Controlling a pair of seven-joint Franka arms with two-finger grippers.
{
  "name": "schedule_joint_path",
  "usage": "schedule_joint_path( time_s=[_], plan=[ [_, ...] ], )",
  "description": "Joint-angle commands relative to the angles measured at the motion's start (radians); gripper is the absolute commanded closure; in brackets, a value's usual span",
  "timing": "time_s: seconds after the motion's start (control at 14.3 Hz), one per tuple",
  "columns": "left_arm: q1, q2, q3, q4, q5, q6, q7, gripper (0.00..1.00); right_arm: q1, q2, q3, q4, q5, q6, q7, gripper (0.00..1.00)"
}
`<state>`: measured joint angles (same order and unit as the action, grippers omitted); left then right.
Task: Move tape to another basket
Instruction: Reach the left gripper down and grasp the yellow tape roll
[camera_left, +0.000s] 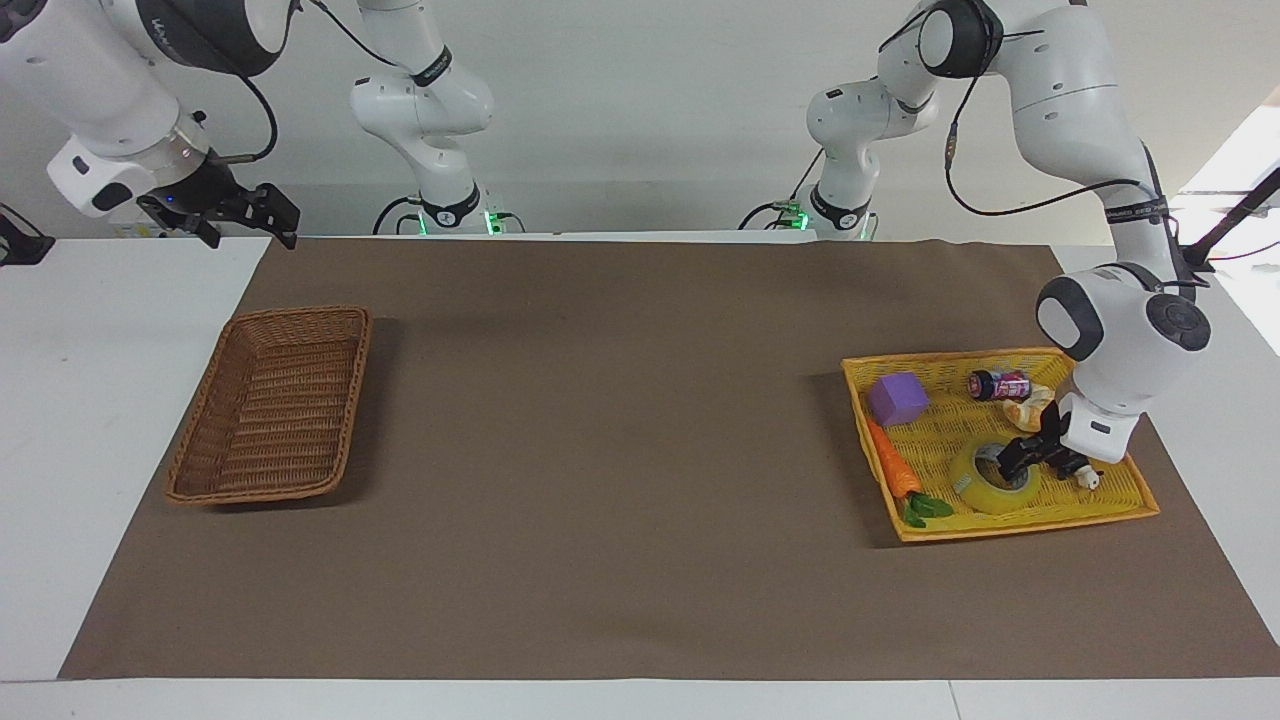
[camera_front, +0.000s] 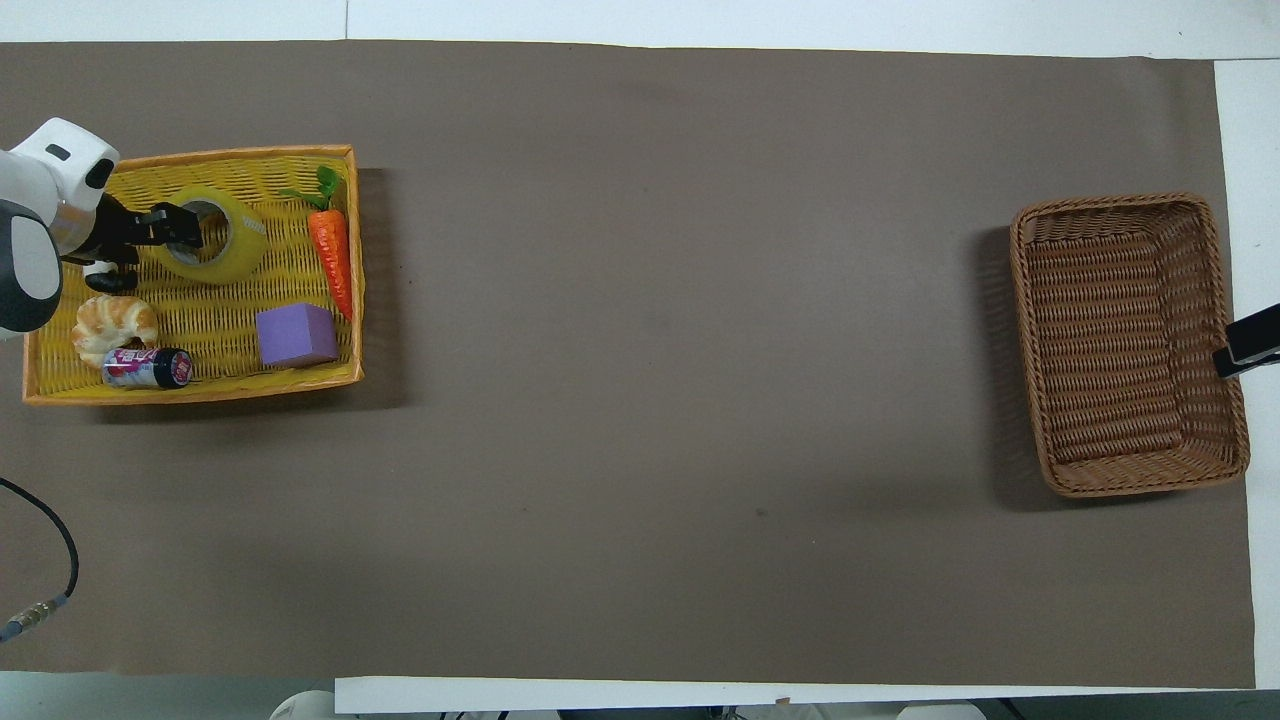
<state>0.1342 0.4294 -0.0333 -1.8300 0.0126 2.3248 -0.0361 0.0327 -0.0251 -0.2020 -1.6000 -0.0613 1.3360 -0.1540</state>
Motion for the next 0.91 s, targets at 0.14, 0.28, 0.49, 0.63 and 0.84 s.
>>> schedule_joint_path(
  time_s=[0.14,0.28,0.49,0.63,0.84],
  plan=[
    [-0.010,0.011,0.006,-0.025,-0.008,0.033,0.041,0.82,-0.007,-0.022,0.007,-0.029,-0.003,0.015,-0.016,0.00],
    [-0.008,0.011,0.004,-0.020,-0.009,0.027,0.041,1.00,-0.007,-0.022,0.007,-0.029,-0.003,0.015,-0.016,0.00],
    [-0.014,0.019,0.001,0.107,-0.074,-0.107,0.035,1.00,-0.007,-0.022,0.007,-0.029,-0.003,0.015,-0.016,0.00],
    [-0.031,-0.003,0.006,0.222,-0.158,-0.294,0.025,1.00,-0.007,-0.024,0.007,-0.029,-0.003,0.015,-0.016,0.01],
    [-0.109,-0.130,-0.010,0.247,-0.181,-0.456,-0.123,1.00,-0.007,-0.022,0.007,-0.029,-0.003,0.015,-0.016,0.00]
  ],
)
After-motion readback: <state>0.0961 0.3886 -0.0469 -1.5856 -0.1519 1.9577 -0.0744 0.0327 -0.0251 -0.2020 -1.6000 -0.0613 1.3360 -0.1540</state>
